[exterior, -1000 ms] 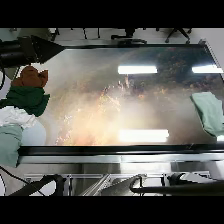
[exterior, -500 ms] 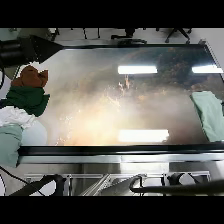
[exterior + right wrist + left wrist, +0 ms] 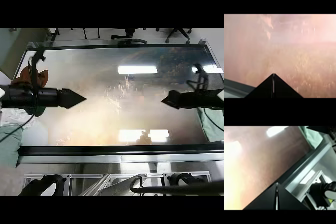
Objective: Fold the shirts.
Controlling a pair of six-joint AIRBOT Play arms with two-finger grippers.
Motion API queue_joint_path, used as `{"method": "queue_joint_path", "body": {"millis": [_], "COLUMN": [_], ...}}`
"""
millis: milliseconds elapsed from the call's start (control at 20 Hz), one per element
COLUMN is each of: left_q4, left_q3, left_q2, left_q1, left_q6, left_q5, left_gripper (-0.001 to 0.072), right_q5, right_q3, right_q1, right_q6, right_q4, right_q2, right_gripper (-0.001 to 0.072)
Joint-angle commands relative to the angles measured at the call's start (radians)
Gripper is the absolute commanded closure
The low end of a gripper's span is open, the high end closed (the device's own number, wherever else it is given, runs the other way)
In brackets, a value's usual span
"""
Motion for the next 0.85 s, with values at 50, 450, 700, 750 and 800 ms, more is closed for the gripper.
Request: {"method": "queue_joint_path", "body": {"millis": [50,450,700,750,800], "left_q4": [0.041,0.039,0.038,0.038,0.038], "left_q3": [-0.155,-0.165,-0.165,-0.165,-0.165], "left_q2": [0.109,0.122,0.122,0.122,0.122], "left_q1": [-0.045,-0.046,-0.046,-0.046,-0.046], "left_q6": [-0.002,-0.002,-0.002,-0.002,-0.002], "left_q5": [0.07,0.071,0.071,0.072,0.072], "left_gripper": [0.0695,0.0693,0.0693,0.0693,0.0693], "right_q5": [-0.04,-0.012,-0.012,-0.012,-0.012], "right_q3": [-0.031,-0.031,-0.031,-0.031,-0.031], "right_q1": [0.133,0.133,0.133,0.133,0.133], "right_q6": [0.04,0.04,0.04,0.04,0.04], "right_q4": [-0.083,-0.083,-0.083,-0.083,-0.083], "right_q2": [-0.003,-0.008,-0.008,-0.008,-0.008], "right_gripper": [0.0693,0.0693,0.0693,0.0693,0.0693]}}
